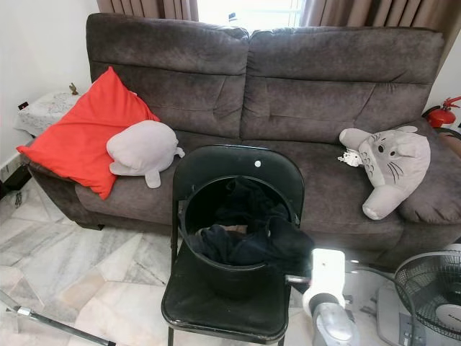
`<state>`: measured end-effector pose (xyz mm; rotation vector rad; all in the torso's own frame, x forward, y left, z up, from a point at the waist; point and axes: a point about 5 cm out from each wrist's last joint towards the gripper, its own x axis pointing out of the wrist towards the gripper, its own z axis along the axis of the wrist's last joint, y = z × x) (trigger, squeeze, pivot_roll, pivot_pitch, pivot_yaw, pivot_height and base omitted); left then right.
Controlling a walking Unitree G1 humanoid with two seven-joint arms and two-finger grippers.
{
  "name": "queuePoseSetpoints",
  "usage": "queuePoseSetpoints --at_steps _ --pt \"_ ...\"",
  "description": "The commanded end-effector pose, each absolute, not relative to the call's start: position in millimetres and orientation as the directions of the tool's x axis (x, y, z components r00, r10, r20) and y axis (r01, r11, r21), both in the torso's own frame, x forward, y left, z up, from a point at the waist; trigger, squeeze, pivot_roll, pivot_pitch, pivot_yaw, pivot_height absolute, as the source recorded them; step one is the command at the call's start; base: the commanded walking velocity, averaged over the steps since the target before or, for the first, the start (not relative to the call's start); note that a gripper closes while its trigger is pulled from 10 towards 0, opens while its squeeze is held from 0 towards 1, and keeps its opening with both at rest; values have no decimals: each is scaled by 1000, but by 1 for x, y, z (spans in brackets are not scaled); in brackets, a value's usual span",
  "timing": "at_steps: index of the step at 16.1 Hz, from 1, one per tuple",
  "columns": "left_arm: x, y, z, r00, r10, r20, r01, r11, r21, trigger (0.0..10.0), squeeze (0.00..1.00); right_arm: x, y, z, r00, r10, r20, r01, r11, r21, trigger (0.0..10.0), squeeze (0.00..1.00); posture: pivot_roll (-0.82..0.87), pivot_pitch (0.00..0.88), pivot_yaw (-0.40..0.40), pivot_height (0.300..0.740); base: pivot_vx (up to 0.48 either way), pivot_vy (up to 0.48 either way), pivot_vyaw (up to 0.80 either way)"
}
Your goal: Hang hanger
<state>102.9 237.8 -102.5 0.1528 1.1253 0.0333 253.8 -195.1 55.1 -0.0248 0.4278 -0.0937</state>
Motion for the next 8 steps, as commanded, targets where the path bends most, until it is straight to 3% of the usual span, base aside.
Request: queuePoseSetpoints --at_steps 1,3,5,6,7,8 --pt "102 239 -102 424 105 -900 65 987 145 10000 0 256 -194 57 905 -89 -417 75 996 -50 10000 0 14 0 22 740 0 0 0" --pt "102 239 -102 425 104 -899 65 987 145 10000 0 258 -187 58 904 -23 -427 12 1000 -27 10000 0 14 0 23 740 0 0 0" --pt "102 239 -102 425 104 -899 65 987 145 10000 0 258 -187 63 906 -33 -422 -15 994 -108 10000 0 13 0 24 740 0 0 0" --pt "102 240 -102 425 104 -899 66 987 146 10000 0 255 -196 63 900 -135 -414 92 988 -124 10000 0 8 0 25 740 0 0 0" --pt "102 240 -102 425 104 -899 69 987 147 10000 0 252 -203 69 901 -231 -367 243 970 -14 10000 0 7 0 25 740 0 0 0" --pt "102 240 -102 425 104 -899 69 987 147 10000 0 251 -204 72 904 -252 -345 290 955 63 10000 0 8 0 26 740 0 0 0"
